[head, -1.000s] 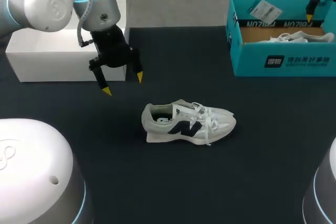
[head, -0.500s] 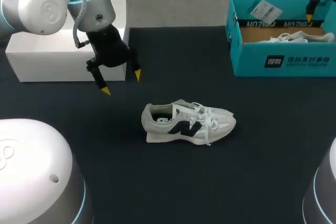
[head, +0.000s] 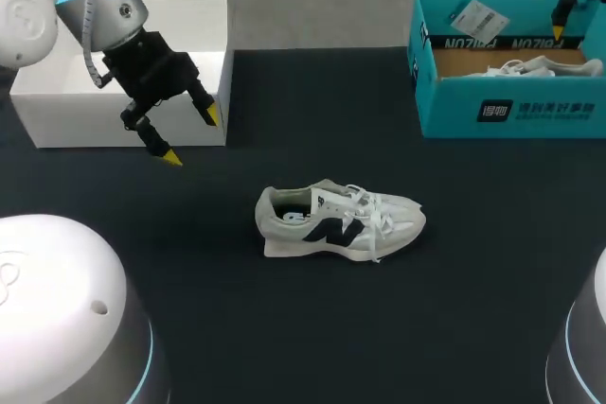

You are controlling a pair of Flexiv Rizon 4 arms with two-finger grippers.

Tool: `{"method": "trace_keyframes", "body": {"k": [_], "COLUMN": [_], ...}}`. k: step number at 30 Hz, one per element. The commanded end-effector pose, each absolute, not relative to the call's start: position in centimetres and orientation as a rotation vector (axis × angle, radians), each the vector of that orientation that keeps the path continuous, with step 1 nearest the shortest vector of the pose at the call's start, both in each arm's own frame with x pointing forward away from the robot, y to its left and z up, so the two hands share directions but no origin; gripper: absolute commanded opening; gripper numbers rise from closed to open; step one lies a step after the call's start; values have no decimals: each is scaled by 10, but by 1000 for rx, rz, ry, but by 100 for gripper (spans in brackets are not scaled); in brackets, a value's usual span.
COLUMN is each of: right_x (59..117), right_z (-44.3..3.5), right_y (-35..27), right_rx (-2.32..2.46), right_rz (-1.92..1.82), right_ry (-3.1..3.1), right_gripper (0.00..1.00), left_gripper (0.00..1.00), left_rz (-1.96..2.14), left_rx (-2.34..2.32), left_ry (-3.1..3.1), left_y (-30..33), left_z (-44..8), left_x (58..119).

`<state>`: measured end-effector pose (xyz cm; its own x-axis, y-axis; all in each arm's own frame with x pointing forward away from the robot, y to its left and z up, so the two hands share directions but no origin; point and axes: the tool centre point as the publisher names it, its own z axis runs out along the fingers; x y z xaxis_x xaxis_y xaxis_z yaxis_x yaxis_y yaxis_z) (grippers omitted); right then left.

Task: Take the shoe out of the shoebox, open the shoe tongue, remove and reinsert the insole, then place the shoe into the shoebox

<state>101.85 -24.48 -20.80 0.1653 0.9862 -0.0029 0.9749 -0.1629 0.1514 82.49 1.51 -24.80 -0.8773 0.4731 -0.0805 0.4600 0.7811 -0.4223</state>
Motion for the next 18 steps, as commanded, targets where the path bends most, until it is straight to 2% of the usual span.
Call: {"method": "trace_keyframes", "body": {"k": [1, 18], "right_x": [1018, 1018], "right_z": [-208, -208], "right_y": [-245, -245], "right_rx": [2306, 2306], "right_rz": [148, 148], "right_ry": [1950, 1950], "right_gripper": [100, 100], "left_gripper": [100, 100], "left_rz": [837, 798], "left_rx": [-301, -242], "left_ry": [-3047, -3042], "left_y": [26, 33], "left_z": [-251, -261], "left_x": [818, 807]}}
